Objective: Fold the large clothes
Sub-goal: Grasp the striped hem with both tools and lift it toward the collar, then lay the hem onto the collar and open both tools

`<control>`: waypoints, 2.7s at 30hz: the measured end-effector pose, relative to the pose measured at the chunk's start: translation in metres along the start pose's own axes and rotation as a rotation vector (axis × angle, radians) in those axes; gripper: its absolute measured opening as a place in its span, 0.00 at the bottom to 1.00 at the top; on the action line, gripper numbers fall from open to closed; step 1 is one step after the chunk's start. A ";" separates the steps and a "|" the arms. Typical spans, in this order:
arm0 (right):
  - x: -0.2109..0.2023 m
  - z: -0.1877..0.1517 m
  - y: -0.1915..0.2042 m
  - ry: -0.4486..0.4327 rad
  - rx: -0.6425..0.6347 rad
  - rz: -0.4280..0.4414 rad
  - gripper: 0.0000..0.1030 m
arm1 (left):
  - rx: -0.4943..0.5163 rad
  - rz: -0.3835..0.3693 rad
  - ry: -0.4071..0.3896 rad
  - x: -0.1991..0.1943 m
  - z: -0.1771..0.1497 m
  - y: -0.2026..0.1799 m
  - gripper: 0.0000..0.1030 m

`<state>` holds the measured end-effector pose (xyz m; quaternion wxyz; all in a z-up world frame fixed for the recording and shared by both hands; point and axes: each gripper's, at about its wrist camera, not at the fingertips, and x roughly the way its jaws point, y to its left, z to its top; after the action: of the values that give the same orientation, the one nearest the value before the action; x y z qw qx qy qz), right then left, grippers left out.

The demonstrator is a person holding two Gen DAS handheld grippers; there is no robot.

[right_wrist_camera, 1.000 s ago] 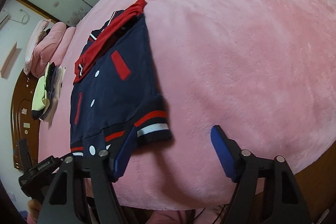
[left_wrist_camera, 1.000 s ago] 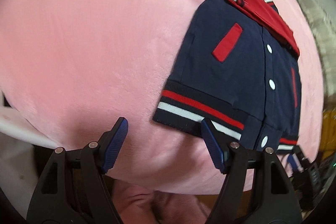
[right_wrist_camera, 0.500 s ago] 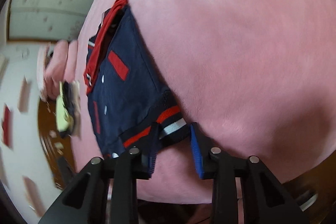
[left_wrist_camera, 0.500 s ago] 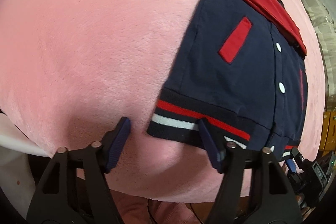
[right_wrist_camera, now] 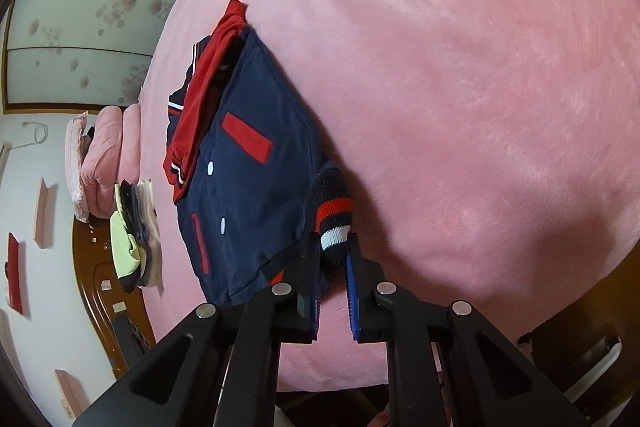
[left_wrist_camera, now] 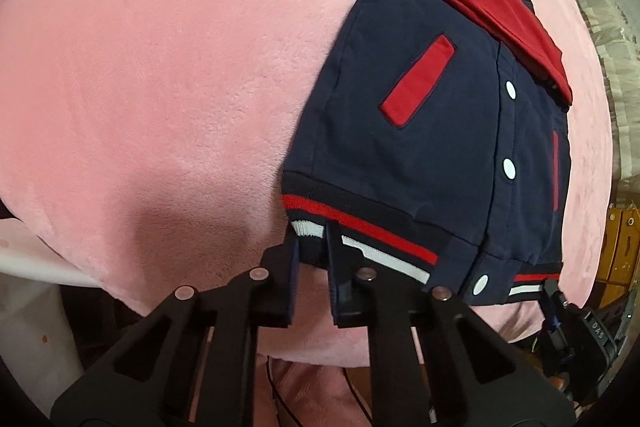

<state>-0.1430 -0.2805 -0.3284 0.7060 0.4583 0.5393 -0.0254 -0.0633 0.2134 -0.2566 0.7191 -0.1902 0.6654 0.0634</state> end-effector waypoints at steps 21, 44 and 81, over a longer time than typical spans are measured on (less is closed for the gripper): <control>-0.050 0.035 0.113 -0.033 -0.009 0.144 0.10 | 0.082 -0.068 0.078 -0.103 0.070 -0.042 0.09; -0.051 0.125 0.211 -0.268 0.102 0.243 0.10 | -0.015 -0.197 0.040 -0.116 0.219 -0.046 0.08; 0.048 0.247 0.193 0.104 -0.432 -0.160 0.42 | 0.038 -0.001 -0.064 -0.010 0.254 -0.074 0.67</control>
<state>0.1616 -0.3140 -0.2470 0.7546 0.2531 0.6025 0.0584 0.1986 0.2379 -0.2222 0.7434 -0.1747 0.6432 0.0565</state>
